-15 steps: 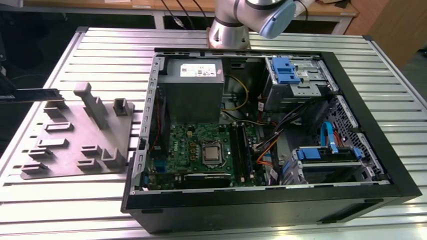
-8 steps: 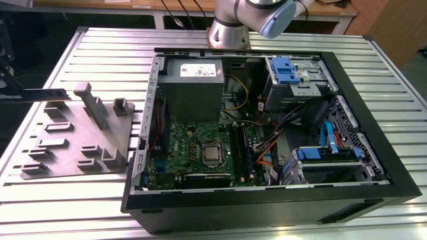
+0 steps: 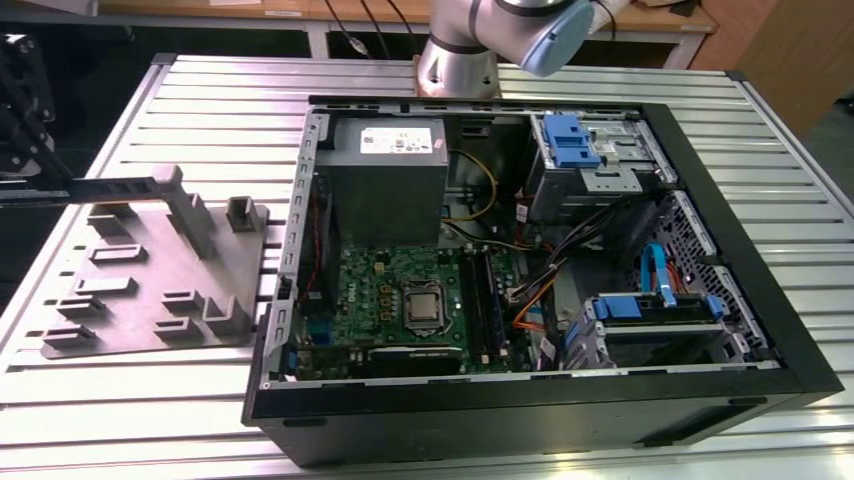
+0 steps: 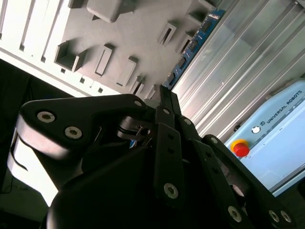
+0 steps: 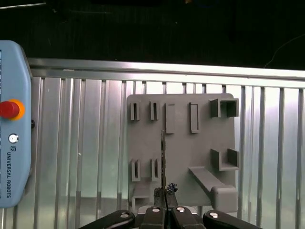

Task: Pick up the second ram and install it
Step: 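Pick up the second ram and move it above second insertion slot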

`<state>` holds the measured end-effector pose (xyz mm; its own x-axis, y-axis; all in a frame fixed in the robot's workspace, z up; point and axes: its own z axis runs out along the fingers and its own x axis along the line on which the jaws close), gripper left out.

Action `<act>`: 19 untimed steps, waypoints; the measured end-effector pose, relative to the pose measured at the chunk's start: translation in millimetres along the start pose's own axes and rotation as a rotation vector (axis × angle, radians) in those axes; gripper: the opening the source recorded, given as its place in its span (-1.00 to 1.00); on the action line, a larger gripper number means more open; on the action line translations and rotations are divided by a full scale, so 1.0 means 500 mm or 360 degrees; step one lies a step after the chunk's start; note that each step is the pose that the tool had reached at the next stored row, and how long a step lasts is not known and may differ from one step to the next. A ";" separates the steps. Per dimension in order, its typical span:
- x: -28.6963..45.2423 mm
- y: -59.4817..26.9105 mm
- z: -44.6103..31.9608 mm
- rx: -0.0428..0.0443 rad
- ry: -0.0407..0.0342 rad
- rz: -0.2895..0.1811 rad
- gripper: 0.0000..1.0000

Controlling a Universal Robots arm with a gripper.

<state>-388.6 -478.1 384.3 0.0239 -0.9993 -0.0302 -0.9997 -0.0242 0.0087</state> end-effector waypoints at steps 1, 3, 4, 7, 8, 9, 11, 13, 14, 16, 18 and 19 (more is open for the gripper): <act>0.000 -0.004 0.000 0.0000 0.0000 0.0000 -0.77; 0.000 -0.013 0.000 0.0000 0.0000 0.0000 -0.77; 0.000 -0.017 0.000 0.0000 0.0000 0.0000 -0.77; 0.001 -0.029 0.000 0.0000 0.0000 0.0000 -0.77; 0.001 -0.041 0.000 0.0000 0.0000 0.0000 -0.77; 0.001 -0.050 -0.001 0.0000 0.0000 0.0000 -0.77; 0.001 -0.061 -0.001 0.0000 0.0000 0.0000 -0.77; 0.002 -0.069 -0.001 0.0000 0.0000 0.0000 -0.77; 0.002 -0.074 -0.001 0.0000 0.0000 0.0000 -0.77; 0.002 -0.083 -0.001 0.0000 0.0000 0.0000 -0.77; 0.002 -0.094 -0.001 0.0000 0.0000 0.0000 -0.77; 0.002 -0.101 -0.001 0.0000 0.0000 0.0000 -0.77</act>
<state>-338.1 -478.1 384.2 0.0239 -0.9993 -0.0303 -0.9997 -0.0242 0.0086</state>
